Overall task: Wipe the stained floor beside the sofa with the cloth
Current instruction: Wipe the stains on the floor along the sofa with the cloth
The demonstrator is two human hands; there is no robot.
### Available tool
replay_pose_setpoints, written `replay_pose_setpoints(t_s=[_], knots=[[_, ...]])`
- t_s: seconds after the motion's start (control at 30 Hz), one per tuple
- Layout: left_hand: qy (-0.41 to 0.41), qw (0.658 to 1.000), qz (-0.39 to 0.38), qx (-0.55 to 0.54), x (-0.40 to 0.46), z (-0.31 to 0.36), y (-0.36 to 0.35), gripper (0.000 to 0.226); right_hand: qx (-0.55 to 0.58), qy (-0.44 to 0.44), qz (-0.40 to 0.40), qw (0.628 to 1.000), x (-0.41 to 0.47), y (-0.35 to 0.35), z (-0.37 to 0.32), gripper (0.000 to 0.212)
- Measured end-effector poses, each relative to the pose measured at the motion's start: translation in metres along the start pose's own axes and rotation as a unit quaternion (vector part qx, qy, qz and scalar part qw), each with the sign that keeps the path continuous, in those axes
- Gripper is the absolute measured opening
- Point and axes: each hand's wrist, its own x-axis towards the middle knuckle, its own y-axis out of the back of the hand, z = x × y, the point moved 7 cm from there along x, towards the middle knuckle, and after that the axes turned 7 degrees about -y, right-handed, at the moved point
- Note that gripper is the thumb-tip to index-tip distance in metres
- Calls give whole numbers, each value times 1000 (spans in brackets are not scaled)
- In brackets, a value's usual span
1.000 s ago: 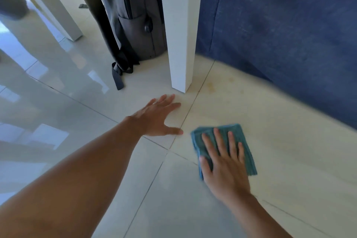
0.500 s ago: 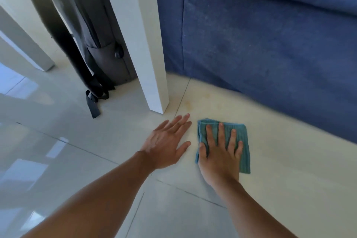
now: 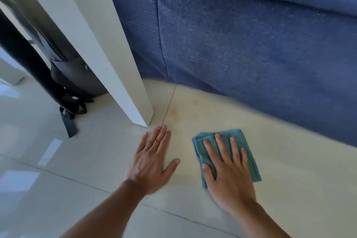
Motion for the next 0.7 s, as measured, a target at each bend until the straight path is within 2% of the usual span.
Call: replay_pose_setpoints(t_s=[0.07, 0.13, 0.17, 0.23, 0.27, 0.3, 0.4, 0.47, 0.53, 0.6, 0.67, 0.7], knots=[[6, 1000, 3, -5, 0, -2, 1, 78, -3, -76, 25, 997, 40, 12, 20, 66], [12, 1000, 2, 1, 2, -5, 2, 78, 28, -145, 16, 989, 78, 17, 3, 65], [13, 1000, -3, 4, 3, -4, 1, 79, 31, -137, 15, 990, 79, 16, -12, 65], [15, 1000, -13, 6, 2, -2, -1, 80, 16, -46, 23, 999, 56, 9, -29, 64], [18, 1000, -15, 7, 2, -2, -1, 80, 4, -4, 21, 1000, 38, 9, -20, 65], [18, 1000, -18, 8, 2, -2, -1, 80, -4, -3, 18, 1000, 27, 11, -2, 65], [19, 1000, -7, -4, -1, -4, 2, 79, -2, -129, 20, 991, 65, 23, 39, 66], [16, 1000, -3, -6, 1, -6, 2, 77, 31, -177, 7, 984, 103, 26, 7, 63], [9, 1000, 8, -8, 1, -3, 2, 75, 15, -71, 30, 997, 93, 19, -37, 62], [9, 1000, 12, -11, 0, -1, 2, 73, 3, 37, 36, 999, 55, 15, -40, 63], [22, 1000, 15, -10, -1, -3, 4, 73, -9, 29, 26, 999, 45, 18, -6, 64], [32, 999, 17, -12, -2, -5, 5, 74, -16, -5, 27, 999, 60, 22, 9, 65]])
